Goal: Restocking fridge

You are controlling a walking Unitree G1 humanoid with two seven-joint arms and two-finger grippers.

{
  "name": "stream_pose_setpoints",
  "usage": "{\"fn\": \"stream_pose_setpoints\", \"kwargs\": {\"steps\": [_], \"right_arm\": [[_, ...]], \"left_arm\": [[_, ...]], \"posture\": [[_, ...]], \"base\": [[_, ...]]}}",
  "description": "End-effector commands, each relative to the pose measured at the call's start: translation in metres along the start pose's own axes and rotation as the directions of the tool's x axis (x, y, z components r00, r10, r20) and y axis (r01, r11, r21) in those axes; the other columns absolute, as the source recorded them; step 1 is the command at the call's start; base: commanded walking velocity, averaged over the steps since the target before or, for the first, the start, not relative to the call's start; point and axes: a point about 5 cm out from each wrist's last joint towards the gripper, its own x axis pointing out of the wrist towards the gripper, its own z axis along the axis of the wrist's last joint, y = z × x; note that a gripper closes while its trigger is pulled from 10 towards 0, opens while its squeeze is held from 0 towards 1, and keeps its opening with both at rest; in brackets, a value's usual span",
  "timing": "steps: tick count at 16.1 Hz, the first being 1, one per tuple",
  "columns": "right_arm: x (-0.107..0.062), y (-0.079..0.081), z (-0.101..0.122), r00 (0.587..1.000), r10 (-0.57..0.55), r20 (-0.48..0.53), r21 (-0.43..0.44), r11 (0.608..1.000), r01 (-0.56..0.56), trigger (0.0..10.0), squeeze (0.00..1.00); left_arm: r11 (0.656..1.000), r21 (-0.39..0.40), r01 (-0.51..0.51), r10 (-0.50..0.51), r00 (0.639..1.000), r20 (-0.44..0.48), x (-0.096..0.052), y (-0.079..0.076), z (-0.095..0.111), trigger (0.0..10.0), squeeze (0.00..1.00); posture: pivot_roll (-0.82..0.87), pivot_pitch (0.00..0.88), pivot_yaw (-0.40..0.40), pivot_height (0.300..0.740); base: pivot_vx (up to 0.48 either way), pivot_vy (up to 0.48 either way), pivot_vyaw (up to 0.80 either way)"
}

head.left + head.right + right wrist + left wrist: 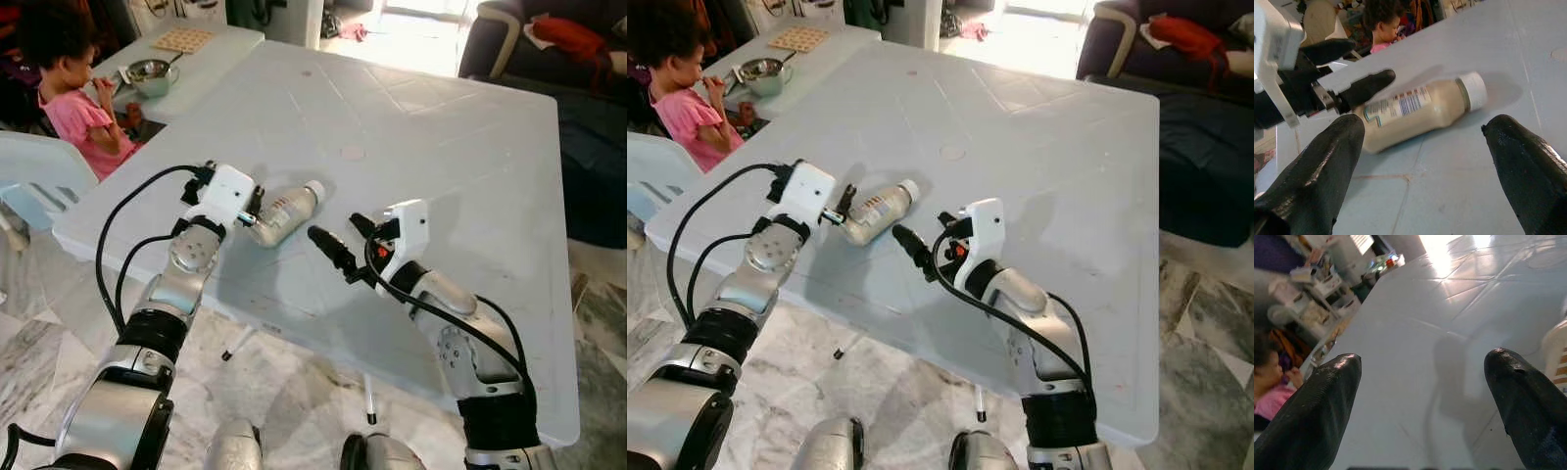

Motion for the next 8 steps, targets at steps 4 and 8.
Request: {"fn": "stream_pose_setpoints", "kwargs": {"steps": [4, 8], "right_arm": [[-0.002, 0.003, 0.001, 1.0, 0.022, -0.007, 0.008, 1.0, -0.022, 10.0, 0.0], [-0.003, -0.002, 0.0, 1.0, -0.016, -0.009, 0.03, 0.999, 0.017, 10.0, 0.0]], "left_arm": [[0.979, 0.061, 0.195, -0.199, 0.976, 0.085, -0.006, -0.027, 0.005, 10.0, 0.0], [0.942, 0.111, 0.317, -0.334, 0.92, 0.203, -0.021, -0.039, 0.015, 10.0, 0.0]], "posture": [[0.08, 0.035, -0.009, 0.74], [0.08, 0.038, -0.007, 0.74]], "base": [[0.0, 0.0, 0.0], [0.0, 0.0, 0.0]]}}
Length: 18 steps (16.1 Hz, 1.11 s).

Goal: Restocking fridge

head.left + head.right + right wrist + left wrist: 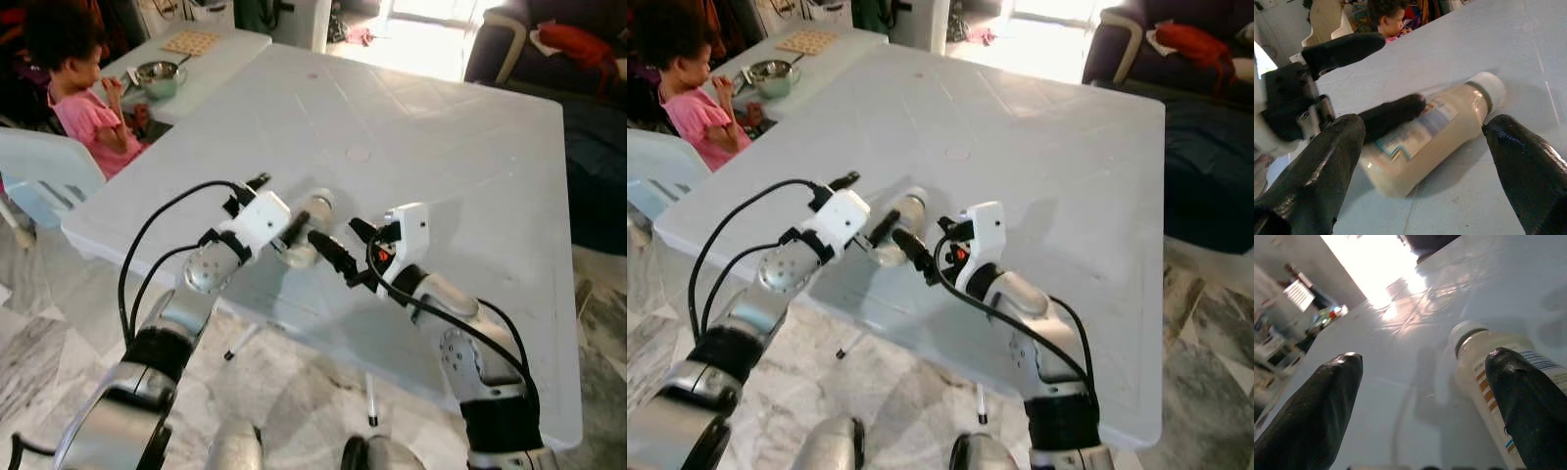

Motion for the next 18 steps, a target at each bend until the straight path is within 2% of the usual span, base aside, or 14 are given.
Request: {"fn": "stream_pose_setpoints", "kwargs": {"steps": [1, 5, 7, 9, 11, 13, 14, 16, 17, 18], "right_arm": [[-0.001, -0.003, 0.005, 1.0, -0.026, 0.016, 0.0, 1.0, 0.026, 10.0, 0.0], [-0.001, -0.01, 0.009, 0.994, -0.101, 0.036, 0.017, 0.995, 0.1, 10.0, 0.0], [-0.001, -0.018, 0.009, 0.979, -0.2, 0.034, 0.053, 0.979, 0.198, 10.0, 0.0], [-0.001, -0.019, 0.009, 0.974, -0.223, 0.04, 0.099, 0.971, 0.218, 10.0, 0.0], [0.001, -0.019, 0.008, 0.983, -0.185, 0.02, 0.111, 0.977, 0.182, 10.0, 0.0], [0.006, -0.018, 0.012, 0.994, -0.108, 0.002, 0.171, 0.979, 0.106, 10.0, 0.0], [0.01, -0.018, 0.017, 0.998, -0.055, -0.008, 0.209, 0.976, 0.055, 10.0, 0.0], [0.015, -0.019, 0.02, 0.999, 0.006, -0.038, 0.269, 0.963, 0.004, 10.0, 0.0], [0.015, -0.019, 0.014, 0.993, 0.047, -0.107, 0.275, 0.961, -0.016, 10.0, 0.0], [0.014, -0.02, 0.011, 0.989, 0.049, -0.14, 0.271, 0.963, -0.01, 10.0, 0.0]], "left_arm": [[0.998, 0.006, 0.06, -0.061, 0.998, 0.024, -0.003, -0.007, 0.003, 10.0, 0.0], [0.988, -0.014, 0.155, -0.154, 0.984, 0.091, -0.014, -0.019, 0.01, 10.0, 0.0], [0.984, -0.033, 0.173, -0.168, 0.98, 0.108, -0.019, -0.021, 0.013, 10.0, 0.0], [0.983, -0.036, 0.182, -0.177, 0.977, 0.119, -0.023, -0.023, 0.014, 10.0, 0.0], [0.991, -0.046, 0.128, -0.123, 0.987, 0.099, -0.021, -0.014, 0.01, 10.0, 0.0], [0.996, -0.068, 0.051, -0.046, 0.997, 0.069, -0.014, 0.001, 0.008, 10.0, 0.0], [0.998, -0.066, 0.019, -0.019, 1.0, 0.001, -0.007, 0.007, 0.002, 10.0, 0.0], [0.999, -0.028, 0.023, -0.025, 0.996, -0.082, 0.001, 0.008, -0.005, 10.0, 0.0], [0.997, -0.071, 0.04, -0.048, 0.993, -0.106, 0.006, 0.005, -0.004, 10.0, 0.0], [0.997, -0.063, 0.05, -0.057, 0.991, -0.12, 0.008, 0.003, -0.004, 10.0, 0.0]], "posture": [[0.08, 0.038, -0.007, 0.74], [0.08, 0.042, -0.008, 0.74], [0.08, 0.049, -0.011, 0.74], [0.08, 0.053, -0.012, 0.74], [0.08, 0.053, -0.012, 0.74], [0.08, 0.056, -0.009, 0.74], [0.08, 0.055, -0.007, 0.74], [0.08, 0.051, -0.005, 0.74], [0.09, 0.048, -0.006, 0.74], [0.09, 0.047, -0.005, 0.74]], "base": [[0.0, 0.0, 0.0], [0.0, 0.0, 0.0], [0.0, 0.0, 0.0], [0.0, 0.0, 0.0], [0.0, 0.0, 0.0], [0.0, 0.0, 0.0], [0.0, 0.0, 0.0], [0.0, 0.0, 0.0], [0.0, 0.0, 0.0], [0.0, 0.0, 0.0]]}}
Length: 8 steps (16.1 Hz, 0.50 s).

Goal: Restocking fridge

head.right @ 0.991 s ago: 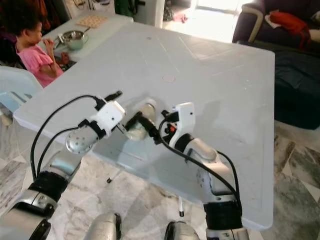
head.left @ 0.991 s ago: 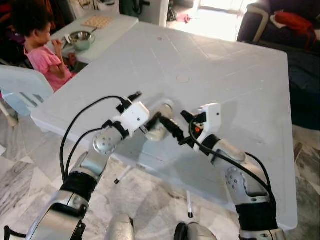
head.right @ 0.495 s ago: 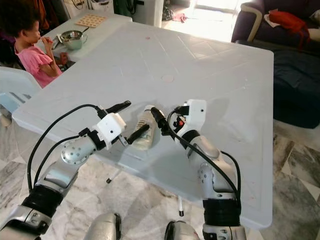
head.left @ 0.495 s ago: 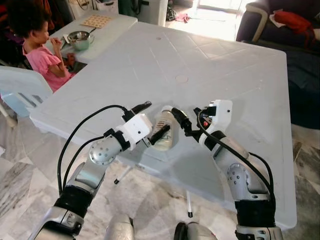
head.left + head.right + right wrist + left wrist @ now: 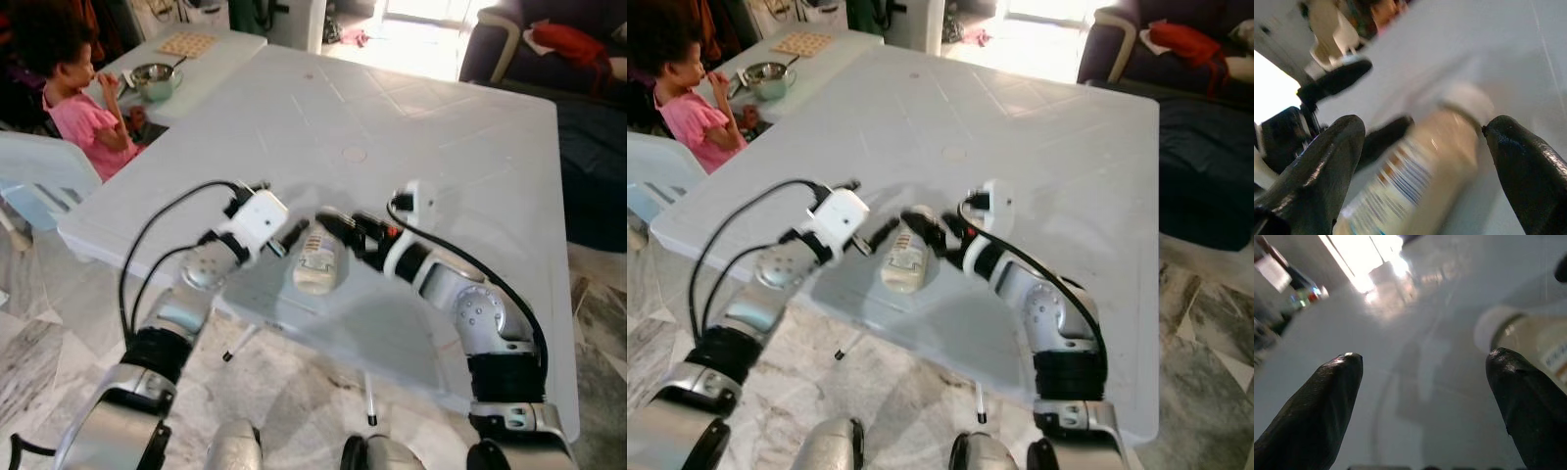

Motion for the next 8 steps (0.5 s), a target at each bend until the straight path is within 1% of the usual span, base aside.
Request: {"fn": "stream_pose_setpoints", "kwargs": {"steps": [1, 3, 4, 5, 7, 8], "right_arm": [[0.002, -0.001, -0.002, 0.999, -0.018, -0.032, 0.004, 1.0, 0.018, 10.0, 0.0], [0.002, -0.009, -0.007, 0.993, -0.099, -0.059, 0.015, 0.995, 0.1, 10.0, 0.0], [0.002, -0.011, -0.009, 0.991, -0.114, -0.064, 0.015, 0.993, 0.115, 10.0, 0.0], [0.004, -0.012, -0.013, 0.989, -0.125, -0.074, 0.019, 0.992, 0.127, 10.0, 0.0], [0.008, -0.01, -0.013, 0.992, -0.11, -0.067, 0.075, 0.991, 0.115, 10.0, 0.0], [0.013, -0.004, -0.009, 0.996, -0.074, -0.042, 0.123, 0.989, 0.079, 10.0, 0.0]], "left_arm": [[0.999, 0.037, 0.025, -0.024, 1.0, -0.018, 0.004, 0.001, 0.003, 10.0, 0.0], [0.998, 0.037, 0.058, -0.057, 0.998, -0.03, 0.005, -0.005, 0.001, 10.0, 0.0], [0.997, 0.031, 0.07, -0.069, 0.997, -0.028, 0.005, -0.008, 0.001, 10.0, 0.0], [0.995, 0.007, 0.096, -0.095, 0.995, -0.009, 0.005, -0.013, 0.002, 10.0, 0.0], [0.994, -0.05, 0.098, -0.098, 0.995, 0.012, 0.006, -0.015, 0.005, 10.0, 0.0], [0.99, -0.111, 0.091, -0.088, 0.996, 0.033, 0.008, -0.015, 0.009, 10.0, 0.0]], "posture": [[0.09, 0.046, -0.004, 0.74], [0.09, 0.046, -0.004, 0.74], [0.09, 0.046, -0.003, 0.74], [0.09, 0.046, -0.003, 0.74], [0.09, 0.045, -0.005, 0.74], [0.1, 0.045, -0.007, 0.74]], "base": [[0.0, 0.0, 0.0], [0.0, 0.0, 0.0], [0.0, 0.0, 0.0], [0.0, 0.0, 0.0], [0.0, 0.0, 0.0], [0.0, 0.0, 0.0]]}}
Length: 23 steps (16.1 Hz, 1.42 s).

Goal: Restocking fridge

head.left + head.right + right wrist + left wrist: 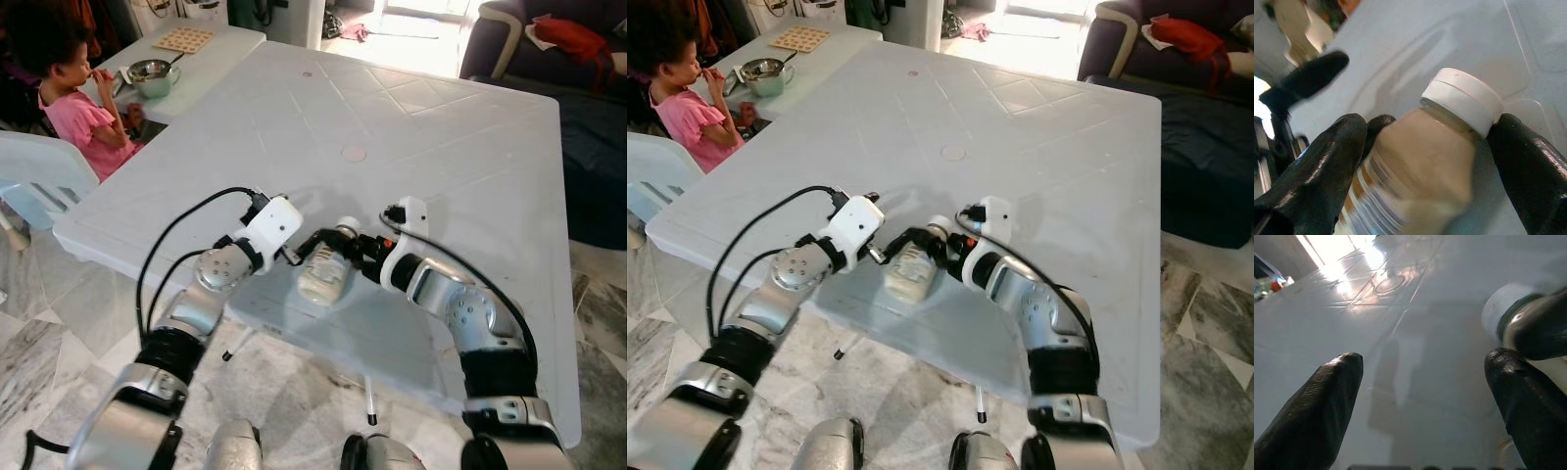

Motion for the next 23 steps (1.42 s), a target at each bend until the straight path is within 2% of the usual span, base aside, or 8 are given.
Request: {"fn": "stream_pose_setpoints", "kwargs": {"steps": [1, 2, 3, 5, 13, 16, 20, 23], "right_arm": [[0.005, 0.01, 0.005, 0.998, 0.055, 0.017, 0.035, 0.998, -0.055, 10.0, 0.0], [0.007, 0.013, 0.008, 0.996, 0.082, 0.046, 0.091, 0.992, -0.086, 6.4, 0.0], [0.009, 0.014, 0.008, 0.993, 0.102, 0.064, 0.149, 0.983, -0.11, 0.0, 0.0], [0.009, 0.016, 0.0, 0.993, 0.117, 0.016, 0.182, 0.976, -0.118, 0.0, 0.0], [0.009, -0.017, -0.02, 0.971, -0.222, -0.087, 0.154, 0.96, 0.233, 0.0, 0.0], [0.009, -0.023, -0.027, 0.953, -0.284, -0.11, 0.155, 0.942, 0.299, 0.0, 0.0], [0.001, -0.037, -0.028, 0.921, -0.371, -0.122, 0.137, 0.912, 0.386, 0.0, 0.0], [-0.002, -0.041, -0.016, 0.912, -0.406, -0.053, 0.118, 0.904, 0.41, 0.0, 0.0]], "left_arm": [[0.999, -0.045, 0.006, -0.005, 1.0, 0.025, 0.001, 0.001, 0.006, 10.0, 0.0], [0.997, -0.081, 0.013, -0.009, 0.999, 0.05, 0.003, -0.001, 0.009, 10.0, 0.0], [0.995, -0.095, 0.022, -0.016, 0.997, 0.072, 0.004, -0.003, 0.013, 10.0, 0.0], [0.994, -0.108, 0.031, -0.02, 0.994, 0.107, 0.005, -0.005, 0.018, 10.0, 0.0], [0.974, -0.224, 0.026, 0.01, 0.987, 0.157, 0.009, -0.003, 0.028, 10.0, 0.0], [0.993, -0.121, -0.012, 0.027, 0.992, 0.121, 0.008, 0.0, 0.023, 10.0, 0.0], [0.983, -0.011, -0.184, 0.184, 0.983, 0.003, -0.011, 0.036, -0.001, 10.0, 0.0], [0.937, 0.0, -0.35, 0.349, 0.934, -0.078, -0.037, 0.07, -0.021, 10.0, 0.0]], "posture": [[0.1, 0.043, -0.008, 0.74], [0.1, 0.042, -0.011, 0.74], [0.1, 0.042, -0.011, 0.74], [0.1, 0.041, -0.012, 0.74], [0.1, 0.033, -0.019, 0.74], [0.1, 0.031, -0.024, 0.74], [0.09, 0.035, -0.025, 0.74], [0.09, 0.041, -0.026, 0.74]], "base": [[0.0, 0.0, 0.0], [0.0, 0.0, 0.0], [0.0, 0.0, 0.0], [0.0, 0.0, 0.0], [0.0, 0.0, 0.0], [0.0, 0.0, 0.0], [0.0, 0.0, 0.0], [0.0, 0.0, 0.0]]}}
